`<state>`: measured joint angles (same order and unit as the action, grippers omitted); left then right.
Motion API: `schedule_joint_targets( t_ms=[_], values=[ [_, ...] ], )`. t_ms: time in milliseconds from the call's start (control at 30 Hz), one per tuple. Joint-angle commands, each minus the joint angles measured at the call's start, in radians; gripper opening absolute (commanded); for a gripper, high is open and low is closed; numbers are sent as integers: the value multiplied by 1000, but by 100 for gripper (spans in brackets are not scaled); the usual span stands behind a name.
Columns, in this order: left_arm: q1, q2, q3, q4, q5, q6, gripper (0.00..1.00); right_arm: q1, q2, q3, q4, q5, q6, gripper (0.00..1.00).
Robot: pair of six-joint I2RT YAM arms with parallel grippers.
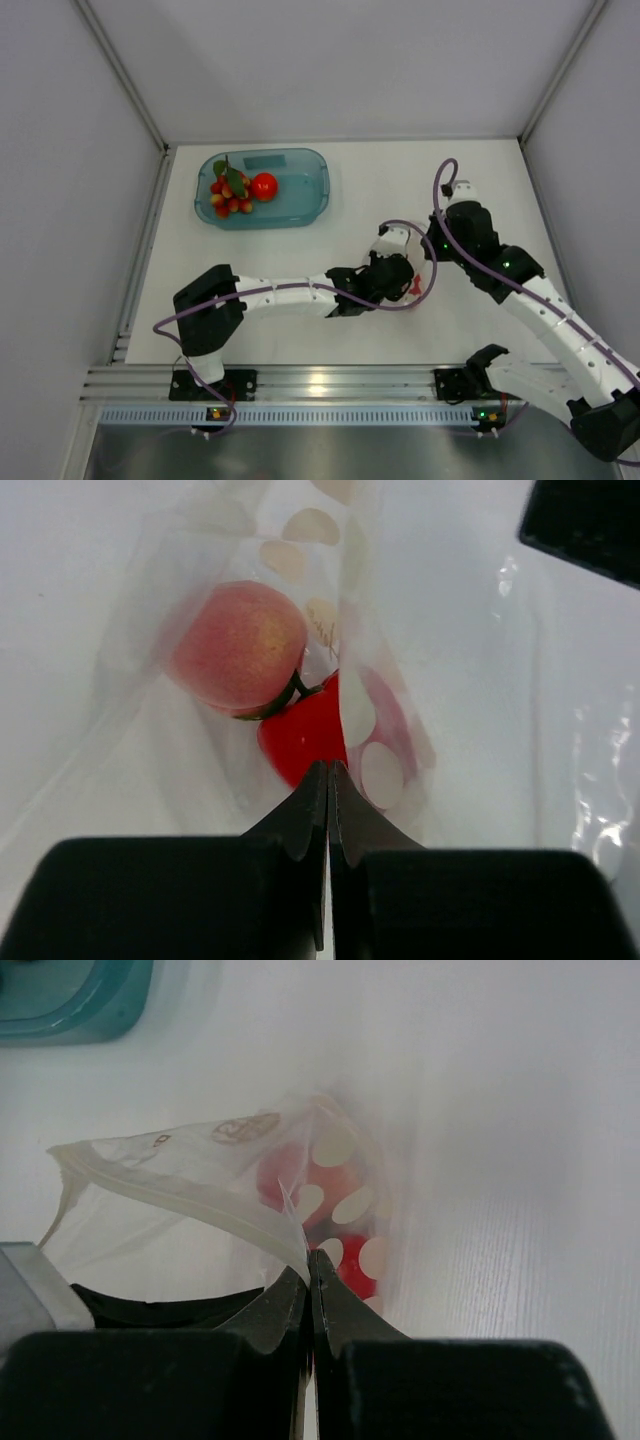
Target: Open the zip-top bag and remove the fake food
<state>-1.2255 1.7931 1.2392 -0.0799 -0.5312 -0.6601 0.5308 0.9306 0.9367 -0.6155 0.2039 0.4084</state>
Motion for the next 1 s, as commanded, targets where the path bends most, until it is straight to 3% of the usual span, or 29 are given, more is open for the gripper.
schedule_joint_targets(
  t_ms=[0, 267, 533, 667, 967],
  values=[
    [-22, 15, -6, 103, 56, 65, 0, -37, 25, 48, 3, -14, -51, 0],
    [-34, 45, -27, 157, 151, 145, 0, -66, 83, 125, 2, -77, -114, 0],
    [6, 69, -52, 154, 220, 91, 0, -66, -48, 80, 85, -106, -123, 0],
    [55, 80, -34, 109, 231, 70, 0, -68, -85, 39, 94, -124, -115, 0],
    [150, 69, -3, -89, 130, -47, 0, -66, -99, -4, 65, -322, -80, 0]
  ],
)
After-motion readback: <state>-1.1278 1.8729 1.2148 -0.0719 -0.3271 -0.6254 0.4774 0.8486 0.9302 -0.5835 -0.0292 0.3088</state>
